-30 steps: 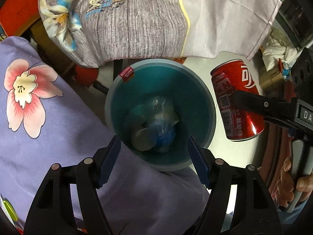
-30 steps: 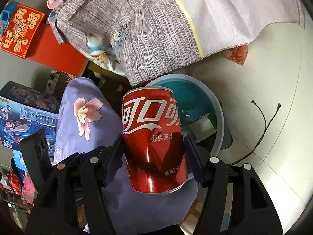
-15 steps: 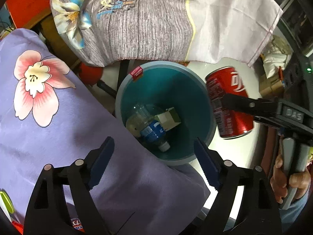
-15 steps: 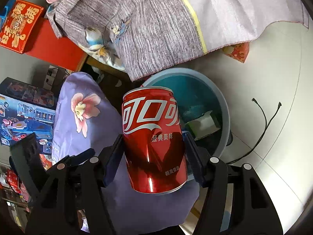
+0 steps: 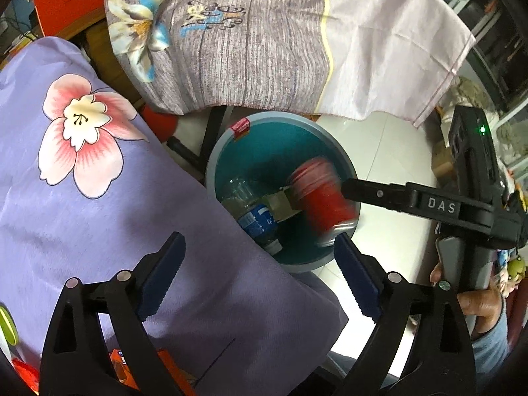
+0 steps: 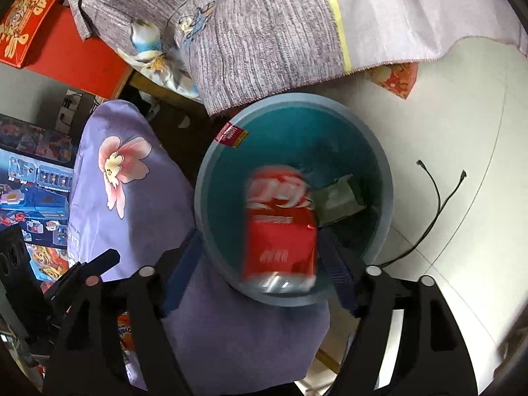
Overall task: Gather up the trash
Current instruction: 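Release the bottle with the left gripper while the right drops the cola can into the bin, then move both grippers back toward the orange Ovaltine wrapper on the table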
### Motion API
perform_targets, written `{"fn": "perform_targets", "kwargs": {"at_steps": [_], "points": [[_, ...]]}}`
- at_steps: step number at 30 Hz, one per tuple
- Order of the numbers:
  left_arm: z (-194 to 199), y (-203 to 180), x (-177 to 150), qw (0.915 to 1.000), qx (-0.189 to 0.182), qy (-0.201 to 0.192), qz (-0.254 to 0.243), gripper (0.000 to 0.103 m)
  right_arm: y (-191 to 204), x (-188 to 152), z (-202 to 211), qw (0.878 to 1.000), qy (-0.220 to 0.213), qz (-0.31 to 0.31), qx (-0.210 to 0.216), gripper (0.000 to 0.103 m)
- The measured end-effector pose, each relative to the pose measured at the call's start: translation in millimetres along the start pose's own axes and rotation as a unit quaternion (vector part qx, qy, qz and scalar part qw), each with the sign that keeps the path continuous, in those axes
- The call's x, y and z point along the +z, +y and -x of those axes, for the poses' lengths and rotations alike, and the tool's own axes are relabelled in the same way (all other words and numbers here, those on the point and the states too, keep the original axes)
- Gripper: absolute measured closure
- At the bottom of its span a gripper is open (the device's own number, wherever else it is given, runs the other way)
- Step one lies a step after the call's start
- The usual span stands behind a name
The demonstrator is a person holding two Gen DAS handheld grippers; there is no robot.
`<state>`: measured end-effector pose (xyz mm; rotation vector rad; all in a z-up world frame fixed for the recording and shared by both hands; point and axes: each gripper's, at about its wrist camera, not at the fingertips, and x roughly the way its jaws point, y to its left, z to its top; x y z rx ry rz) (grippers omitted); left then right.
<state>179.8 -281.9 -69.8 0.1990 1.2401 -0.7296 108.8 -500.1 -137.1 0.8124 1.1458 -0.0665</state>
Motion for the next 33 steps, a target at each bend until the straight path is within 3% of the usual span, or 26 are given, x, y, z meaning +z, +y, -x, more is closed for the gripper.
{"fn": "perform_targets", "kwargs": {"at_steps": [16, 25, 33], "points": [[26.5, 10.0, -19.5, 0.9997, -0.005, -0.017, 0.016, 0.009, 13.3, -13.1, 17.9, 1.000, -0.005, -0.009, -0.018, 0.025], [60.2, 39.0, -49.3, 0.9983, 0.008, -0.041, 0.041, 0.008, 57.2, -36.1, 20.6, 0.999, 0.003, 0.035, -0.026, 0.025], [101.7, 81.3, -98.5, 0.9943, 0.032, -0.068, 0.076, 0.007, 115.4, -68.8, 8.2, 0.996, 0.021, 0.087, -0.019, 0.022]]}}
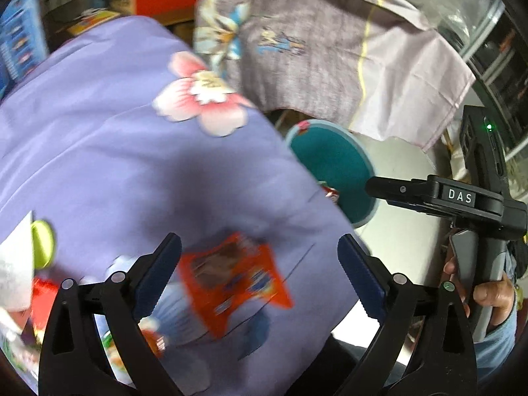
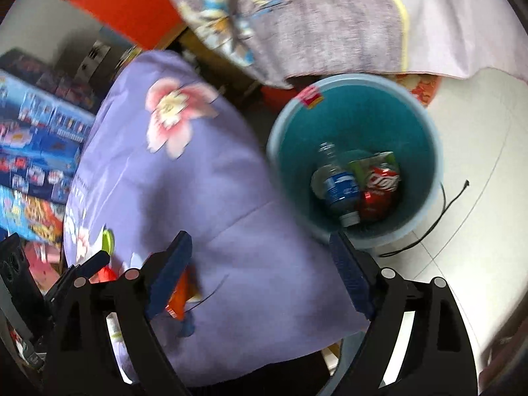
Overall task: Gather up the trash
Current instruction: 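Move both grippers back toward the orange Ovaltine wrapper on the table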
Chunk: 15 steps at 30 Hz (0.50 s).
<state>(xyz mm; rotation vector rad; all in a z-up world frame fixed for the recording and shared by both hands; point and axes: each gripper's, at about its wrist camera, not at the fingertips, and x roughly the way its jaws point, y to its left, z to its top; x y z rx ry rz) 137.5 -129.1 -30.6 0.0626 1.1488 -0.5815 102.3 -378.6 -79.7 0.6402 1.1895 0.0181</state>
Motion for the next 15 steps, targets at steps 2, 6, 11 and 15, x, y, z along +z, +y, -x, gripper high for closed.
{"fn": "perform_targets", "kwargs": {"at_steps": [2, 6, 11, 15], "points": [[11.6, 17.1, -12.0, 0.9999, 0.006, -0.005, 0.014, 0.007, 19.5, -8.0, -4.5, 1.000, 0.007, 0.016, 0.003, 0.022], [30.1, 43.5, -31.9, 0.9992, 0.016, -0.011, 0.035, 0.007, 51.0, -25.9, -11.0, 0.999, 0.018, 0.043, 0.007, 0.022], [51.4, 68.6, -57.6, 0.9979, 0.032, -0.023, 0.052, 0.007, 77.7, -48.2, -17.8, 0.997, 0.031, 0.069, 0.010, 0.022], [63.3, 89.1, -79.5, 0.9960, 0.038, -0.028, 0.076, 0.007, 93.0, -65.8, -24.4, 0.995, 0.044, 0.086, 0.010, 0.022]]}}
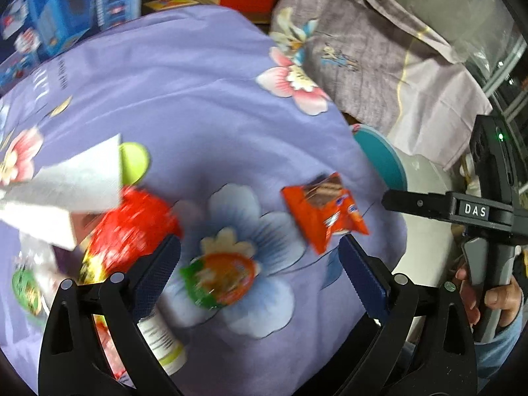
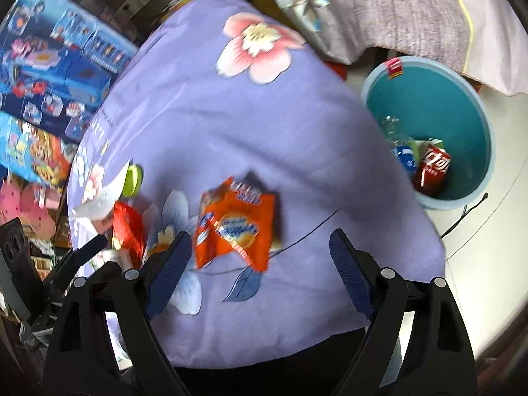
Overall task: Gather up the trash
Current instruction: 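Move both grippers back toward the orange Ovaltine wrapper on the table, then grasp the Ovaltine wrapper with the right gripper while the left grasps the clear plastic bag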
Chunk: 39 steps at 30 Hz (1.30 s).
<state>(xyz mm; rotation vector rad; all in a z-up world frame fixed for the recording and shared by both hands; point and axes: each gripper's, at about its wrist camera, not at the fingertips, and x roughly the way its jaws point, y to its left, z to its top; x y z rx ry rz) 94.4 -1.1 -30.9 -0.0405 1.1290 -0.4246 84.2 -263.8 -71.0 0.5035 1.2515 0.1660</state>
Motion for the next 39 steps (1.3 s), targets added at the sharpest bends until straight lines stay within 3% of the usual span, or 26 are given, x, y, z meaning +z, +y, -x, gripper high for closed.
{"fn": "perform_targets", "kwargs": {"at_steps": [7, 25, 26, 27, 30, 36, 39], "points": [[19.7, 39.4, -26.2, 0.9988, 0.014, -0.012, 0.045, 0.007, 19.6, -13.8, -22.2, 1.000, 0.017, 0.022, 0.001, 0.022], [50.2, 137.3, -66.9, 0.9889, 0.071, -0.037, 0.125, 0.007, 43.4, 0.1, -74.3, 0.998, 0.021, 0.053, -0.028, 0.022], [50.2, 142.5, -70.2, 0.9881, 0.074, -0.038, 0.130, 0.007, 47.0, -1.5, -74.8, 0.998, 0.017, 0.062, -0.028, 0.029], [50.0, 146.4, -72.7, 0.9874, 0.073, -0.038, 0.135, 0.007, 51.9, -3.8, -75.2, 0.997, 0.013, 0.075, -0.028, 0.046], [46.5, 154.6, -78.2, 0.9862, 0.070, -0.037, 0.145, 0.008, 63.4, -9.2, -79.5, 0.995, 0.021, 0.096, -0.023, 0.050], [44.0, 153.4, -74.2, 0.9874, 0.078, -0.038, 0.132, 0.049, 87.2, -15.0, -80.3, 0.992, 0.025, 0.120, -0.008, 0.052], [40.4, 148.7, -71.1, 0.9894, 0.073, -0.032, 0.121, 0.050, 91.1, -17.5, -79.3, 0.992, 0.025, 0.125, -0.006, 0.052]]}}
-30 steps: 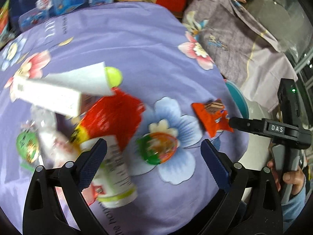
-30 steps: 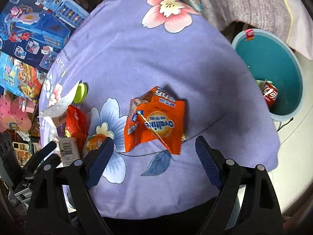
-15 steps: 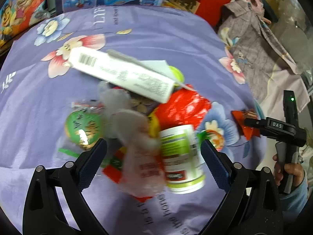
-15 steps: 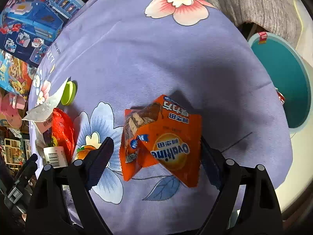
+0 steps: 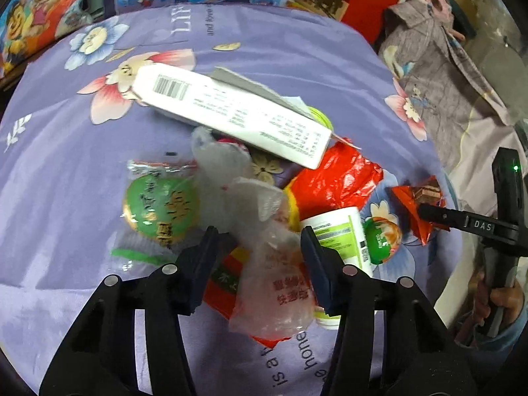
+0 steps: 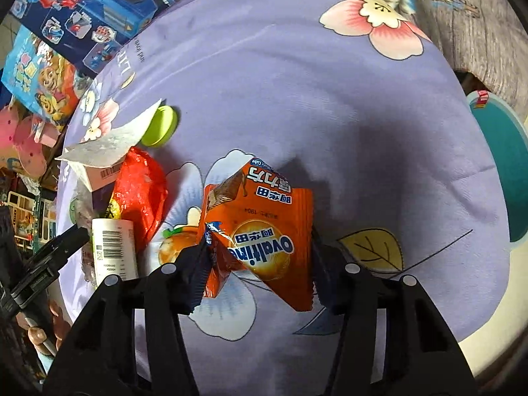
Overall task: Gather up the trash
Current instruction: 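Grasp the Ovaltine wrapper with the right gripper while the left grasps the clear plastic bag, then carry the Ovaltine wrapper and plastic bag over the teal bin with both grippers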
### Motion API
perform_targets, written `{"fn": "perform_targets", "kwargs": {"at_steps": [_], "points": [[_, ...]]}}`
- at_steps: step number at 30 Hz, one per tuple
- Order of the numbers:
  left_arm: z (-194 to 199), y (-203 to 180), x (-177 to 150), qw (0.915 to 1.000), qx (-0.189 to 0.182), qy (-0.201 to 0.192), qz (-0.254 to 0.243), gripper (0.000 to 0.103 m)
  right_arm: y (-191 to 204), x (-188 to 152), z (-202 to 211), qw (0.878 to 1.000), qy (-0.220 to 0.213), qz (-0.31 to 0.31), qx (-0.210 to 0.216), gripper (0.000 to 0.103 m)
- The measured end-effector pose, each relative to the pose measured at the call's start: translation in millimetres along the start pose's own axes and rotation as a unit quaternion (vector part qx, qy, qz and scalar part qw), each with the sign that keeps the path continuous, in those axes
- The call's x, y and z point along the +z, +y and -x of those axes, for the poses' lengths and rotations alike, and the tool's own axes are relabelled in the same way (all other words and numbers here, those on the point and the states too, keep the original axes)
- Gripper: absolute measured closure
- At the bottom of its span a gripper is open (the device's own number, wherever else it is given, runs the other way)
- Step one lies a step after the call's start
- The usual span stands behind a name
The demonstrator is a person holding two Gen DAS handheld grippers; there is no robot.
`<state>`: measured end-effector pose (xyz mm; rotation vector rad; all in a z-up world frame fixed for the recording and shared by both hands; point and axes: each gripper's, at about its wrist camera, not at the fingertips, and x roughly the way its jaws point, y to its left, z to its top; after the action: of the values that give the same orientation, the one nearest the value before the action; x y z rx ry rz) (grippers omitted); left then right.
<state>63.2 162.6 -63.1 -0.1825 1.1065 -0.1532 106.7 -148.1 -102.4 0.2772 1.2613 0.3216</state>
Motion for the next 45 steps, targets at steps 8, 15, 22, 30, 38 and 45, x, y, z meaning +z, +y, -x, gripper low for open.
{"fn": "perform_targets", "kwargs": {"at_steps": [8, 15, 22, 30, 38, 45], "points": [[-25.5, -6.6, -5.0, 0.9994, 0.011, 0.033, 0.000, 0.048, -4.5, -3.5, 2.4, 1.000, 0.002, -0.014, 0.015, 0.052], [7.1, -19.0, 0.4, 0.9994, 0.022, -0.013, -0.026, 0.072, -8.9, -5.3, 17.7, 0.999, -0.019, -0.014, 0.030, 0.053], [50.1, -51.9, 12.1, 0.9971, -0.015, -0.051, -0.055, 0.072, -20.9, -4.7, 40.5, 0.997, -0.046, -0.024, 0.048, 0.053], [41.7, -133.2, 31.9, 0.9892, -0.057, -0.050, -0.126, 0.072, -55.8, -8.0, 78.2, 0.993, -0.091, -0.052, 0.049, 0.053], [11.9, -220.2, 39.4, 0.9756, -0.087, -0.024, -0.200, 0.072, -116.3, -9.1, 119.1, 0.983, -0.147, -0.104, 0.040, 0.053], [-14.6, -274.8, 54.6, 0.9659, -0.092, -0.003, -0.242, 0.072, -164.9, -10.8, 138.1, 0.975, -0.170, -0.143, 0.033, 0.053]]}}
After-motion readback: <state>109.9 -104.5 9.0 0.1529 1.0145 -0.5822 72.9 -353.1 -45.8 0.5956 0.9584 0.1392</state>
